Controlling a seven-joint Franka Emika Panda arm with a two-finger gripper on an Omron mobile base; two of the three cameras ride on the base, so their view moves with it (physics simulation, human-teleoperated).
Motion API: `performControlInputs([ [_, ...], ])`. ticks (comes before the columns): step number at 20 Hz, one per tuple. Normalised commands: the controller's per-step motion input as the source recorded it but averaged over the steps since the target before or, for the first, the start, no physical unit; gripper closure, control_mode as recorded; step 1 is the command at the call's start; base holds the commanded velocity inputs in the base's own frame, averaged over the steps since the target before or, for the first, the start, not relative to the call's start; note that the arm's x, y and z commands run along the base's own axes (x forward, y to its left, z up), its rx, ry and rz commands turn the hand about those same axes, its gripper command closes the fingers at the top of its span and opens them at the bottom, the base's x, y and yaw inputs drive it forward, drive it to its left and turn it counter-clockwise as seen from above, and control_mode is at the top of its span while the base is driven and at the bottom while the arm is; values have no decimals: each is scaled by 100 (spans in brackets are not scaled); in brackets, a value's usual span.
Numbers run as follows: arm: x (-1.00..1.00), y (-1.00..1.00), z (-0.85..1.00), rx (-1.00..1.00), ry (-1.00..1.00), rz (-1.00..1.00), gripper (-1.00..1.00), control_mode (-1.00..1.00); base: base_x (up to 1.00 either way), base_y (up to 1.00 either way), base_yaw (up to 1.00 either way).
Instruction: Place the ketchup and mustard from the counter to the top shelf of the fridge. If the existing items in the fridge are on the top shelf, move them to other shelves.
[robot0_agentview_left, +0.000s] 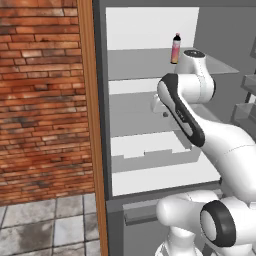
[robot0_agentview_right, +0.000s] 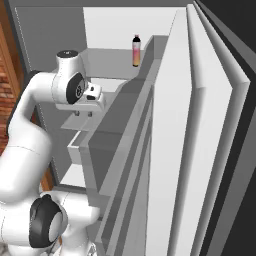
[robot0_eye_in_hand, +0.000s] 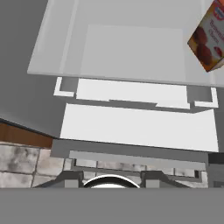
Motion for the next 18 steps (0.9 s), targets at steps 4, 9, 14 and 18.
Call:
performControlInputs([
  [4, -13, -12, 0, 0, 0, -2, -100, -100, 0, 0, 0],
  [9, -48, -55, 11, 1, -16, -6, -100, -100, 0, 0, 0],
  [14, -68, -72, 50, 6, -39, -8, -100, -100, 0, 0, 0],
  [18, -46, -48, 72, 3, -43, -13, -100, -100, 0, 0, 0],
])
